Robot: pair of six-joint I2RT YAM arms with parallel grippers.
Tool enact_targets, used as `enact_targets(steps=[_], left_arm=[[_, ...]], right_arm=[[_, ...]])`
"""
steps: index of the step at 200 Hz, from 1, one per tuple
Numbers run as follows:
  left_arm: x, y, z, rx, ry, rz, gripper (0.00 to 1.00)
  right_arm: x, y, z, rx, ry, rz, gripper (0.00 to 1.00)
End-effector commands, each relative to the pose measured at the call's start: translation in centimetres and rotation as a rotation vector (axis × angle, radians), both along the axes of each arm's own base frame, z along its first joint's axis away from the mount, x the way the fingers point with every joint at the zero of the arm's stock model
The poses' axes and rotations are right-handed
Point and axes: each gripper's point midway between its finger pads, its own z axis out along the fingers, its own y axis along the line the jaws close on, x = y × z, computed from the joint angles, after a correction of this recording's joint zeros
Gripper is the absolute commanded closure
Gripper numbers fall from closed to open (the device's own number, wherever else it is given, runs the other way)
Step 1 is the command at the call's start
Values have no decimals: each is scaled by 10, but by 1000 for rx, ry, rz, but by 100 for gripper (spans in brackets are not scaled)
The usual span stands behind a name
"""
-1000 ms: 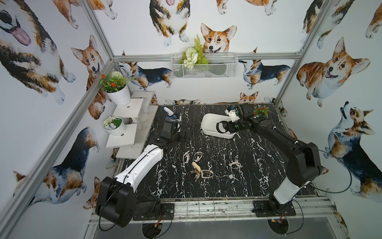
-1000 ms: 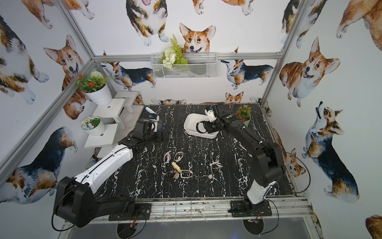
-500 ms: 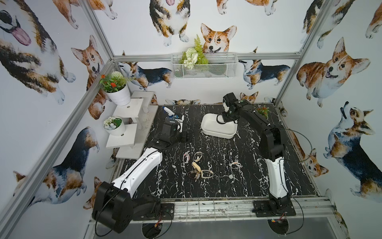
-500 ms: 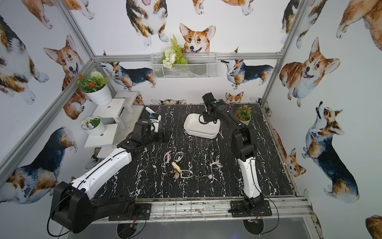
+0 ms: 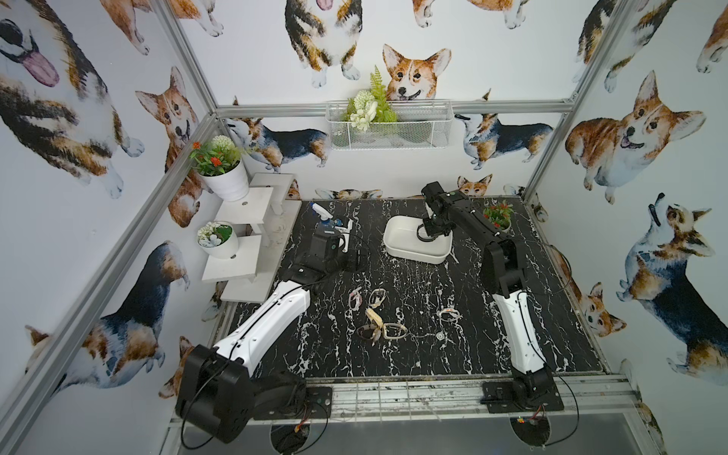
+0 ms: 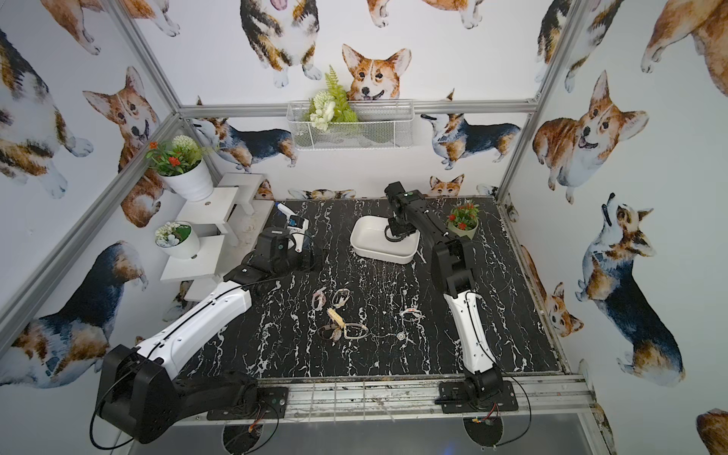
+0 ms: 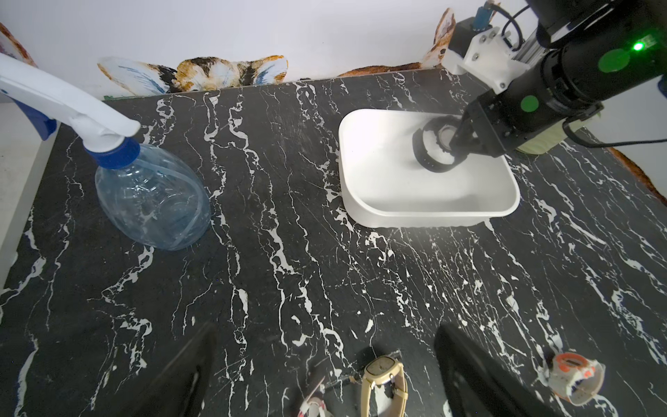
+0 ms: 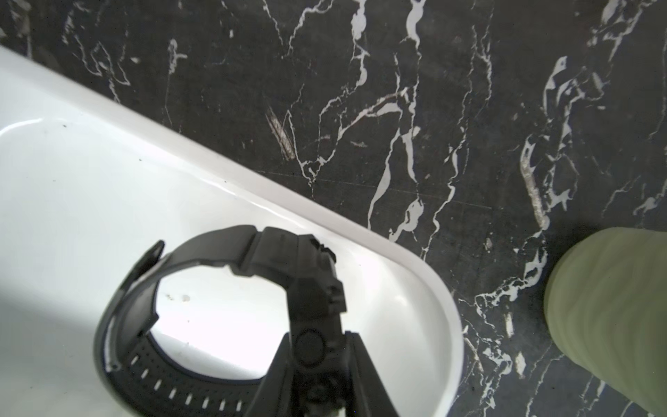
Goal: Put the watch into the storage box
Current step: Place the watch in the storage box.
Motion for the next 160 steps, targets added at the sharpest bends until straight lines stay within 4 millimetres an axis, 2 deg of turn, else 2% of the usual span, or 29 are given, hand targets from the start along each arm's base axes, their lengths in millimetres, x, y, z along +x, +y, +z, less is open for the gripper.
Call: enact_targets(steps=[1, 50, 118, 140, 160], left_arm=[[1, -3, 3, 0, -18, -17, 0], [0, -3, 2, 9, -14, -19, 0], [-2, -6, 5, 11, -21, -38, 0], [-3, -7, 6, 10, -25, -42, 0], [-4, -6, 8, 9, -32, -40, 0]], right_arm=[[-2, -4, -9, -25, 23, 8, 100], [-3, -5, -21, -39, 42, 15, 98], [-3, -1, -16, -20, 39, 42, 65], [-3, 0, -11, -16, 31, 51, 60], [-2, 1, 5, -2, 3, 53, 59]])
